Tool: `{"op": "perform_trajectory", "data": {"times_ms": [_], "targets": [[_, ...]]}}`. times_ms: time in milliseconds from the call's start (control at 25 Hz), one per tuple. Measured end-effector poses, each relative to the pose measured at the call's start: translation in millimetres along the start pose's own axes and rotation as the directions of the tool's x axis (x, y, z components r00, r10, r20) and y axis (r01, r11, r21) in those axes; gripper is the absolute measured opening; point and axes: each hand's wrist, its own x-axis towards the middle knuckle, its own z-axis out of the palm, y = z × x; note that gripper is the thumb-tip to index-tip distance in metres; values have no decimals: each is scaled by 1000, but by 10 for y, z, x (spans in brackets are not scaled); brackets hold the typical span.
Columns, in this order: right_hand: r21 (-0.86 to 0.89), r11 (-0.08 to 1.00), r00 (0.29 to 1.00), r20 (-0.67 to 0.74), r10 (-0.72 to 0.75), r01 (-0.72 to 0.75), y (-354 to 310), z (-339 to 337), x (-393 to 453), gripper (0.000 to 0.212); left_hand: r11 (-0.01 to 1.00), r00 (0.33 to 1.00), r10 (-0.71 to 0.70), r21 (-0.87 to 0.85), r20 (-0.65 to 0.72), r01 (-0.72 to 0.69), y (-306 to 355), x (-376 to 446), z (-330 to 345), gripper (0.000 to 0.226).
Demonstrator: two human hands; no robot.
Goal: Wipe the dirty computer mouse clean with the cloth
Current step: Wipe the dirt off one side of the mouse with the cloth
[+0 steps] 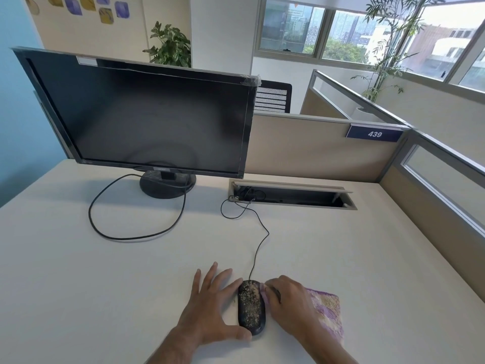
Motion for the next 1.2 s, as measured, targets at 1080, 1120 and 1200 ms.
{"op": "perform_trajectory", "data": {"times_ms": [1080,1120,1200], "targets": [[112,990,984,-165,-64,83,-76,89,-581,12,1000,999,6,31,-41,-4,-20,11,45,134],[103,989,983,-164,-87,104,-74,103,-601,14,999,999,4,32,-40,-3,-21,7,39,134],[70,987,979,-160,-129,142,-90,123,-628,16,999,999,1,34,-36,0,-15,4,33,133]]}}
